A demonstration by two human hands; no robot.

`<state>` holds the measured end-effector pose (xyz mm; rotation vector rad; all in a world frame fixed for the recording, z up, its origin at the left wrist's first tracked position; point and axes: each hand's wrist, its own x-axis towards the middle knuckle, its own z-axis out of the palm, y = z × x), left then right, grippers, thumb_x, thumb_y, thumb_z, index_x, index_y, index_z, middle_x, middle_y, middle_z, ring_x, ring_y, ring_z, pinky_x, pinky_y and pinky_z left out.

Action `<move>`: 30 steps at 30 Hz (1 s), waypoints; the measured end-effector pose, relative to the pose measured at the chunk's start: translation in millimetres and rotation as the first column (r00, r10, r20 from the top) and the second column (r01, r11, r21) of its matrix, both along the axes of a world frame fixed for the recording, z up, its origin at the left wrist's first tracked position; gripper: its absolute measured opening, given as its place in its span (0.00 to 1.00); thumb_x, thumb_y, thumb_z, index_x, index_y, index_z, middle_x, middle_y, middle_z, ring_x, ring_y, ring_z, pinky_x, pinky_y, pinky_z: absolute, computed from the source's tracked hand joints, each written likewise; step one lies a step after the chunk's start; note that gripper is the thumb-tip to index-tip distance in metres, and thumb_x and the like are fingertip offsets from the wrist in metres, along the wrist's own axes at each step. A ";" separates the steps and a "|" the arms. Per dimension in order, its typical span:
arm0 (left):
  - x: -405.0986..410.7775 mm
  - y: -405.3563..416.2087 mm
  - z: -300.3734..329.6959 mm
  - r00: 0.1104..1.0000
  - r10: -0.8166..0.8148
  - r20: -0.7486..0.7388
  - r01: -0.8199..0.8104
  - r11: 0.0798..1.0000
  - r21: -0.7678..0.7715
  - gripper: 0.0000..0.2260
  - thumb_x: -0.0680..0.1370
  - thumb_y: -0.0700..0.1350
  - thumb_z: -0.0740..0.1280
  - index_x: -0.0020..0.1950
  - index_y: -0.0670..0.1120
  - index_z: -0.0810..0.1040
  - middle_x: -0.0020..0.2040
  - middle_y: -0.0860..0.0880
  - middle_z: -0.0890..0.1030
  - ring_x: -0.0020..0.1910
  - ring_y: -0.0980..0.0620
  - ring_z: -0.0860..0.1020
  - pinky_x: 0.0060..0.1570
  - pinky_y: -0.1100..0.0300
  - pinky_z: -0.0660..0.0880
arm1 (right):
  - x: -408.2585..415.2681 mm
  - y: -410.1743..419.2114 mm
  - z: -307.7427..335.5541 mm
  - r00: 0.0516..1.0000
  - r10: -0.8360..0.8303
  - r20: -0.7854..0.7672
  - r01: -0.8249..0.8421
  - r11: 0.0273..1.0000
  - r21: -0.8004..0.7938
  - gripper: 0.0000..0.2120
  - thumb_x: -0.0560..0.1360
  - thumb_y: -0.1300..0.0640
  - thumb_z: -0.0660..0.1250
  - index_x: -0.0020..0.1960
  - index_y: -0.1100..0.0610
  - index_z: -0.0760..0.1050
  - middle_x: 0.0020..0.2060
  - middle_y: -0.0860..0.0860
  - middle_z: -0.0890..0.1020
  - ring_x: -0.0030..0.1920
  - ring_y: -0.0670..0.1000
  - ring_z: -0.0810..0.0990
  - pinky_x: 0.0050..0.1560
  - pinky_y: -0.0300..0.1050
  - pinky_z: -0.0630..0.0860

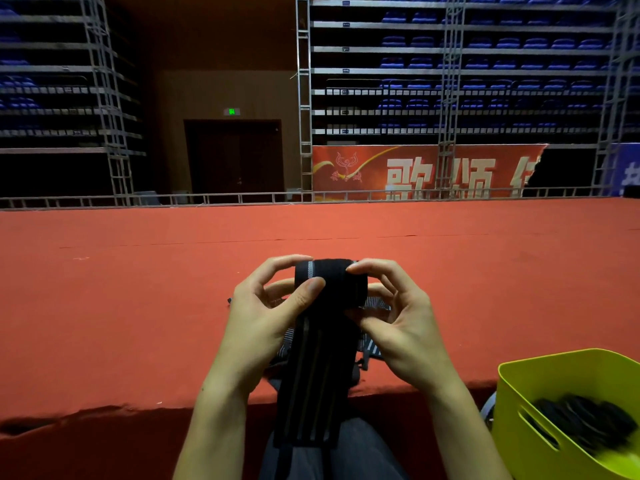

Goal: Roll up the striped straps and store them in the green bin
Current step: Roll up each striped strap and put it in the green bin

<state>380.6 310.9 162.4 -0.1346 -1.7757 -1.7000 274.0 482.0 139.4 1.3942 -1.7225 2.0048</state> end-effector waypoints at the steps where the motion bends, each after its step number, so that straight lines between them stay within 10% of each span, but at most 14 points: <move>1: 0.1 -1.1 -1.2 1.000 0.003 -0.005 -0.003 1.000 -0.004 0.14 0.79 0.45 0.76 0.65 0.50 0.83 0.54 0.42 0.89 0.54 0.40 0.89 0.51 0.49 0.84 | 0.4 0.3 0.4 1.000 0.015 0.013 -0.015 1.000 0.005 0.26 0.76 0.78 0.71 0.62 0.51 0.80 0.60 0.47 0.84 0.59 0.52 0.84 0.51 0.46 0.84; 7: 3.1 -10.1 -5.2 0.999 -0.047 -0.024 0.046 0.998 -0.035 0.15 0.79 0.38 0.75 0.65 0.45 0.81 0.57 0.42 0.89 0.55 0.42 0.88 0.51 0.53 0.85 | -2.1 9.4 5.3 0.982 0.068 0.175 -0.081 0.995 0.063 0.24 0.78 0.56 0.75 0.71 0.43 0.76 0.64 0.52 0.84 0.58 0.57 0.88 0.54 0.58 0.86; 11: 2.6 -11.2 -7.3 0.996 -0.085 -0.024 0.083 0.994 -0.076 0.17 0.78 0.35 0.75 0.66 0.43 0.80 0.61 0.41 0.87 0.59 0.40 0.87 0.60 0.46 0.84 | 3.5 7.8 9.0 0.959 0.053 0.277 -0.087 0.990 0.113 0.19 0.77 0.43 0.72 0.66 0.46 0.80 0.47 0.54 0.88 0.47 0.55 0.88 0.44 0.50 0.85; 30: 3.2 -5.0 -4.0 0.998 -0.067 -0.003 0.067 0.997 -0.046 0.17 0.80 0.44 0.74 0.69 0.52 0.82 0.64 0.47 0.87 0.57 0.42 0.88 0.52 0.48 0.85 | -0.4 3.8 -3.9 0.985 0.104 0.141 -0.101 0.994 -0.030 0.27 0.71 0.66 0.75 0.67 0.49 0.79 0.62 0.54 0.84 0.57 0.64 0.87 0.57 0.66 0.85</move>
